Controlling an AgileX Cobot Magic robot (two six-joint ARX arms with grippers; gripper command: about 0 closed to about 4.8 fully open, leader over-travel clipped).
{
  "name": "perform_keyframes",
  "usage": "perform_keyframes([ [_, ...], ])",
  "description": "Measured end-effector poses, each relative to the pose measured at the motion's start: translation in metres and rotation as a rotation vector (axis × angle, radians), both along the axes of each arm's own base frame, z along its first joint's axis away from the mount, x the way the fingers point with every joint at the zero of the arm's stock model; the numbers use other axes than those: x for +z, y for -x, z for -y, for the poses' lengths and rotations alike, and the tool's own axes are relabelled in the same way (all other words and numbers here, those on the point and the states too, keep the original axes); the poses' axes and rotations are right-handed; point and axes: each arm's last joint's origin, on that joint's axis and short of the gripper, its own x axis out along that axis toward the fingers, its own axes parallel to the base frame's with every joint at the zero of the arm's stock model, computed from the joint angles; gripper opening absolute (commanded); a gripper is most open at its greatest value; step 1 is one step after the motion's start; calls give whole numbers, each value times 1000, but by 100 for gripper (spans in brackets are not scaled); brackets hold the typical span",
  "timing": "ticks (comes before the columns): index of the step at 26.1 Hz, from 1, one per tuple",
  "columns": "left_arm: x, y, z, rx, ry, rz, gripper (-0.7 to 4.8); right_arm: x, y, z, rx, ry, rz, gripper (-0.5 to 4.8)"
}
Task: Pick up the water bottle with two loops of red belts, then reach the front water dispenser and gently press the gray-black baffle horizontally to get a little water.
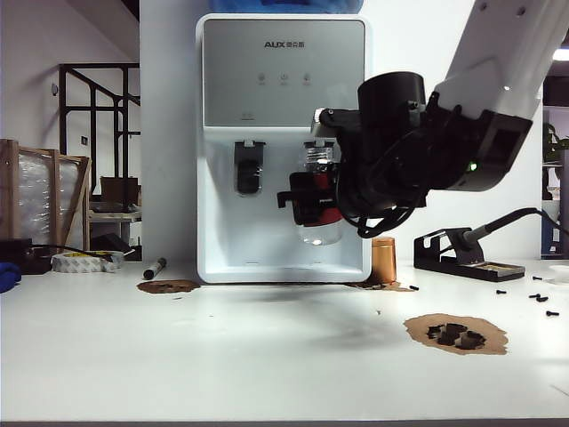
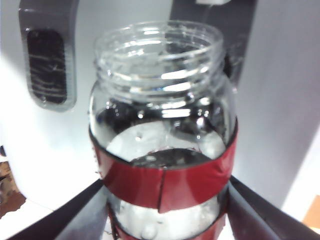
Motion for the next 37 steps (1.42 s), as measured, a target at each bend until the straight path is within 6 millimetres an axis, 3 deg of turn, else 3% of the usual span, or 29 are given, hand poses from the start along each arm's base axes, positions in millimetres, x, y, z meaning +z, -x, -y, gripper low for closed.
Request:
perform_keyframes([
  [7, 0, 0, 0, 1, 1, -4, -5, 6, 26, -9, 11, 2, 4, -5],
  [12, -2, 6, -2, -28, -10, -47, -5, 3, 68, -30, 128, -47, 72, -5],
  [18, -4, 15, -5, -62, -13, -79, -5, -7, 89, -26, 235, -197, 37, -5],
  [27, 8, 33, -13, -91, -36, -51, -5, -22, 109, -24, 550, -202, -56, -5],
  [30, 1, 36, -14, -94, -75, -119, -5, -25, 110, -25, 565, -122, -41, -5],
  [37, -2, 44, -18, -95, -88, -147, -5, -62, 112, -27, 542, -24, -102, -5],
])
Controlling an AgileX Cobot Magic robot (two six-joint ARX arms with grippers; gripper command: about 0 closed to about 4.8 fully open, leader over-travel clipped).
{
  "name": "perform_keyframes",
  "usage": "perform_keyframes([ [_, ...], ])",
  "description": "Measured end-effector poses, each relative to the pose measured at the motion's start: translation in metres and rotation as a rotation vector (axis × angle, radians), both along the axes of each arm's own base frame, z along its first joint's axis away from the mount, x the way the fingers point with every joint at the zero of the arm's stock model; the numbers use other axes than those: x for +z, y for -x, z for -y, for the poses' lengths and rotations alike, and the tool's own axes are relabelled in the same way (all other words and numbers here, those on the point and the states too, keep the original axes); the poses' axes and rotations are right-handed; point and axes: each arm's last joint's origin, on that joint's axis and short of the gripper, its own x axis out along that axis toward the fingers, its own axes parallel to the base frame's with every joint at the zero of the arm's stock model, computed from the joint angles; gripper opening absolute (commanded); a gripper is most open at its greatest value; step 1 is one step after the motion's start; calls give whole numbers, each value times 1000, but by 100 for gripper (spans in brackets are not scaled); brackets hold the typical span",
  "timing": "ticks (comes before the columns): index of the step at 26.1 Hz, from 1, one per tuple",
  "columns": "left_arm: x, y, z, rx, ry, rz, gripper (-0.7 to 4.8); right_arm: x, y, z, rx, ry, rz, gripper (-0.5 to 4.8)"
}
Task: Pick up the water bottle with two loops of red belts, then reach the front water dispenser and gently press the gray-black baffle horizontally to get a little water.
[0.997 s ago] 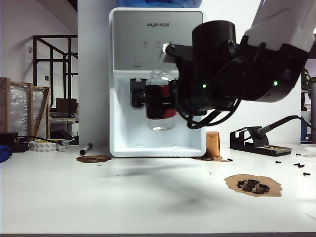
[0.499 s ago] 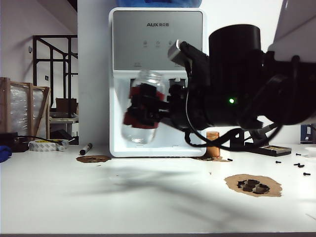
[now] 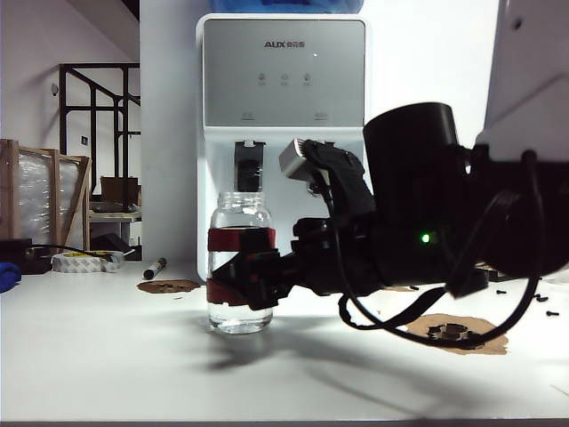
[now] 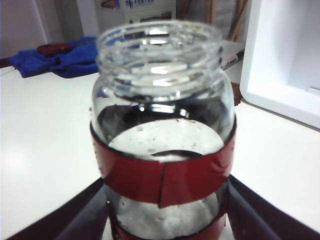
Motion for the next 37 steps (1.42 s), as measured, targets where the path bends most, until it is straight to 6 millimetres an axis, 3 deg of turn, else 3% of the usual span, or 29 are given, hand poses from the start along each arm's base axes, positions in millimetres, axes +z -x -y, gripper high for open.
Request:
perform_keyframes([
  [13, -5, 11, -5, -7, -27, -25, -5, -6, 3, -5, 3, -17, 30, -3],
  [16, -6, 12, -6, -10, -36, -29, -5, -6, 3, -5, 4, -17, 29, 78],
  [17, -6, 12, -6, -11, -38, -30, -5, -6, 3, -5, 4, -17, 29, 246],
  [19, -8, 13, -6, -11, -45, -44, -5, -6, 3, -5, 4, -17, 29, 385],
  [31, -9, 14, -6, -11, -49, -54, -5, -5, 6, -6, 26, -19, 14, 402],
  [37, -9, 14, -7, -8, -51, -54, -5, 5, 17, 4, 24, -22, 18, 412],
])
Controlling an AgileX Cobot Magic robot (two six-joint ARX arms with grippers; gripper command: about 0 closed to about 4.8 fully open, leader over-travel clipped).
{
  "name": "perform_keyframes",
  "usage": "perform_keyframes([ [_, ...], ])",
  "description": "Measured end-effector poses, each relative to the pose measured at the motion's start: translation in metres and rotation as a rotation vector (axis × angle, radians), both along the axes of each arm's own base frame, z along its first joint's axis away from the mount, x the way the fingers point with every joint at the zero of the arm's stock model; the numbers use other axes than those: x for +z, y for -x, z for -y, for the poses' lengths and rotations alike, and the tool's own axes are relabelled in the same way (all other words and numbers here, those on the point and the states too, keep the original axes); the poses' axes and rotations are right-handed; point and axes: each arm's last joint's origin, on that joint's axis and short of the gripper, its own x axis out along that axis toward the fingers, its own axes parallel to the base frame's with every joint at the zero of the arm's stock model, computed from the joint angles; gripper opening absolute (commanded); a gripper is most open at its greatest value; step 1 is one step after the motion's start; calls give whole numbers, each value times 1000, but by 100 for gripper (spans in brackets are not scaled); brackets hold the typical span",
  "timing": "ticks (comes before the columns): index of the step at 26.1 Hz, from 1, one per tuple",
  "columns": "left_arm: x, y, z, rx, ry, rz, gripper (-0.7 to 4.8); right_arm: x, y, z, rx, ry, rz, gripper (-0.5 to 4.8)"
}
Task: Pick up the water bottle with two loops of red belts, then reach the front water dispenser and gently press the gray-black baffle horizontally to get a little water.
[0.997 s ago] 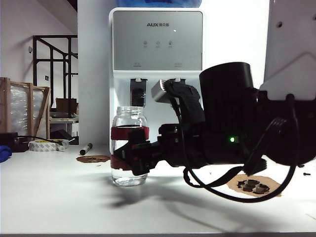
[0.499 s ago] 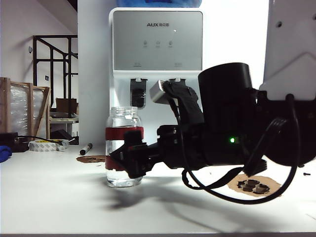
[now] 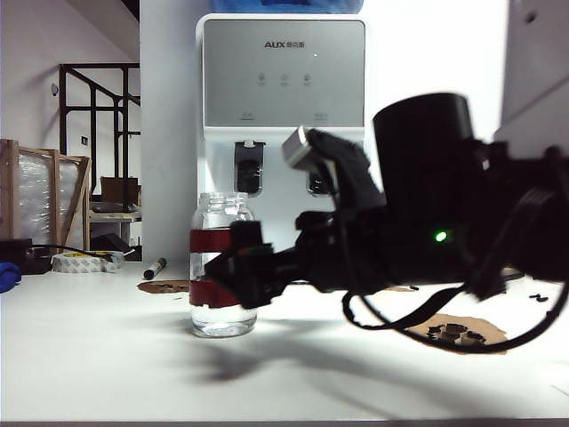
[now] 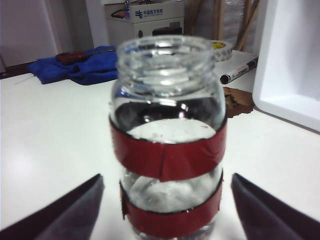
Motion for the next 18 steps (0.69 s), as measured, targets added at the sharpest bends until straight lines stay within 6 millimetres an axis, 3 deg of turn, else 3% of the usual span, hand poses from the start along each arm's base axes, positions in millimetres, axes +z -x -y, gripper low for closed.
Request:
perform_keyframes([
  [2, 0, 0, 0, 0, 0, 0, -5, 6, 8, 8, -21, 0, 5, 397],
  [4, 0, 0, 0, 0, 0, 0, -5, 11, 16, 15, -44, 6, 9, 347],
  [6, -1, 0, 0, 1, -4, -6, -5, 22, 26, 24, -52, -5, 28, 186],
  [10, -6, -2, -1, 28, -69, 9, -5, 49, 45, 41, -80, -24, 140, -8],
  [18, -10, -4, -1, 61, -104, 12, -5, 86, 60, 54, -91, -89, 148, -2],
])
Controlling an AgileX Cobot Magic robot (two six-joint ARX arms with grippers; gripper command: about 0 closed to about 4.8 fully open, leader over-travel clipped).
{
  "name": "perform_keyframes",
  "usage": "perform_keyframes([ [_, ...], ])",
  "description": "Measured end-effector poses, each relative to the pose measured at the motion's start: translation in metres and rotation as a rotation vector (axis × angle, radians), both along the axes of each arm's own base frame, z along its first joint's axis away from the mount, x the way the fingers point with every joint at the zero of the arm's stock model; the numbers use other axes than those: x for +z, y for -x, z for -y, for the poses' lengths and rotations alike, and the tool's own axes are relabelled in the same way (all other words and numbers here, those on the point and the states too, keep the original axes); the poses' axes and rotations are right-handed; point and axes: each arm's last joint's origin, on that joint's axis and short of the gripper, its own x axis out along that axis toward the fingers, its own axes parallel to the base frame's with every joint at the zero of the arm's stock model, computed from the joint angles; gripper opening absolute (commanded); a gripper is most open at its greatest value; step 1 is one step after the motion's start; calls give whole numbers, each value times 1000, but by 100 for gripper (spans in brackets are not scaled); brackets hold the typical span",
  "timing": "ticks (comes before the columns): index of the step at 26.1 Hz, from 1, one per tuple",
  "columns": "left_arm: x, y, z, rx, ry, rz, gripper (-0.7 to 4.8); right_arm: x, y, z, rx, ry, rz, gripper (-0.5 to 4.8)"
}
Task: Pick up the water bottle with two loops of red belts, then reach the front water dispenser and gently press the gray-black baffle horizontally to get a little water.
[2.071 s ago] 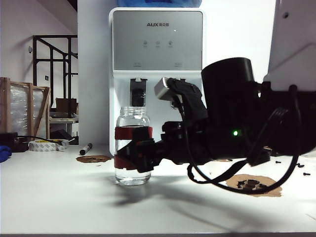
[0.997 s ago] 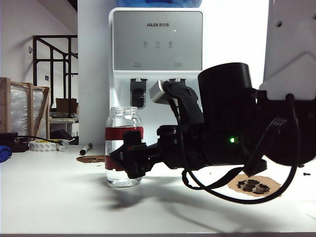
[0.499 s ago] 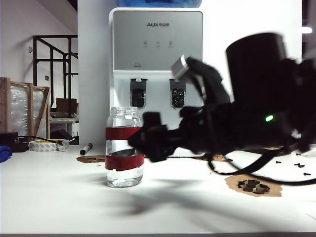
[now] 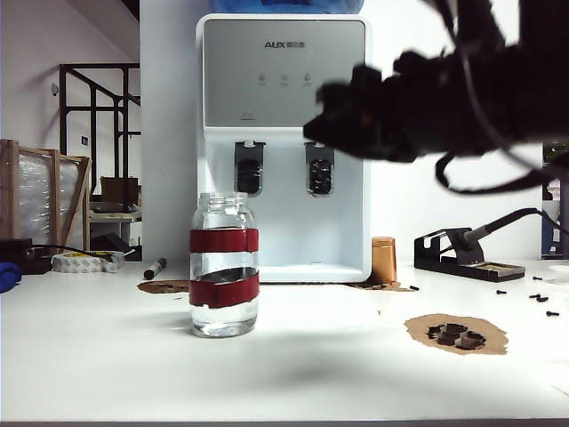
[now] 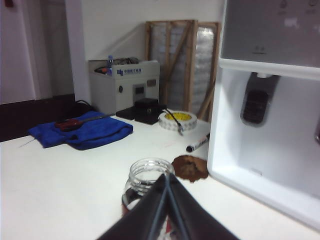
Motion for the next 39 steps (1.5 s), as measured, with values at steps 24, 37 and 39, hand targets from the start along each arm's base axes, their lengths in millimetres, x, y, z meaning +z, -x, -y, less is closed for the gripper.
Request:
perform_keyframes([
  [24, -29, -28, 2, 337, -56, 118, -5, 49, 95, 81, -39, 146, -190, -2],
  [37, -41, -40, 4, 448, -50, 209, -5, 43, 98, 83, -24, 165, -250, -1],
  [39, -46, -42, 5, 464, -59, 211, -5, 44, 98, 83, -24, 154, -250, -1],
])
